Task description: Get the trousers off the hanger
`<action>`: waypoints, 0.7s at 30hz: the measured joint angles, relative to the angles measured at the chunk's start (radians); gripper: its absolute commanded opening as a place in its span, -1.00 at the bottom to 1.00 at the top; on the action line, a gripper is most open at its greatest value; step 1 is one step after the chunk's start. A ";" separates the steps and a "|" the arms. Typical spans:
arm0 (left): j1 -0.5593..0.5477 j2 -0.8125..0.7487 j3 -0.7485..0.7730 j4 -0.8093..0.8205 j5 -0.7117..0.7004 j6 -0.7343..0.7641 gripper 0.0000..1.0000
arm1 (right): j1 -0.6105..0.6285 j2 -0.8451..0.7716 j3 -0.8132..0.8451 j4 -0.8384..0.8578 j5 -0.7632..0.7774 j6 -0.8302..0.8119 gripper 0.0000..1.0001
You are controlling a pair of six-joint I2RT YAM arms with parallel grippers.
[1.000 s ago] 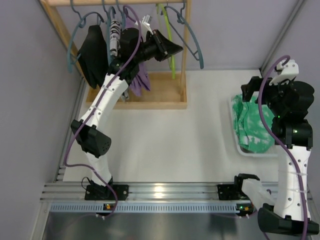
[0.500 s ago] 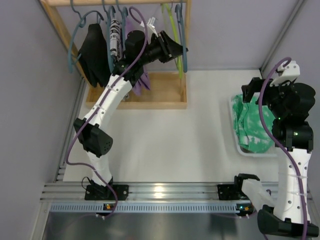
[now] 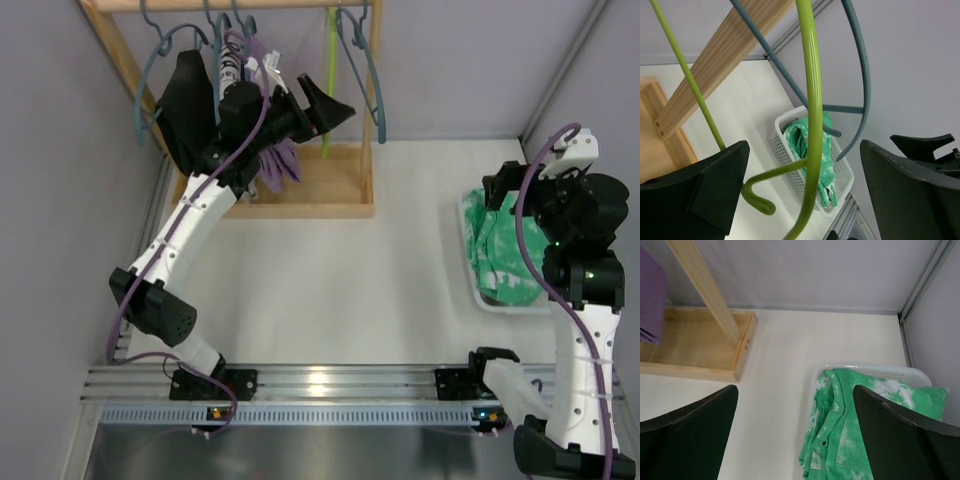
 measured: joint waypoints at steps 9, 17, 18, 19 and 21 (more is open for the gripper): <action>0.014 -0.138 -0.147 -0.007 -0.045 0.121 0.98 | 0.000 -0.005 -0.023 0.001 0.003 -0.011 0.99; 0.014 -0.319 -0.275 -0.048 -0.095 0.335 0.98 | 0.000 -0.011 -0.053 0.006 -0.002 -0.035 0.99; 0.014 -0.350 -0.294 -0.056 -0.111 0.357 0.98 | 0.000 -0.012 -0.061 0.005 -0.002 -0.036 0.99; 0.014 -0.383 -0.310 -0.079 -0.129 0.373 0.97 | 0.000 -0.012 -0.066 0.006 -0.002 -0.036 0.99; 0.014 -0.430 -0.332 -0.162 -0.147 0.394 0.97 | 0.000 -0.012 -0.075 0.008 -0.004 -0.035 0.99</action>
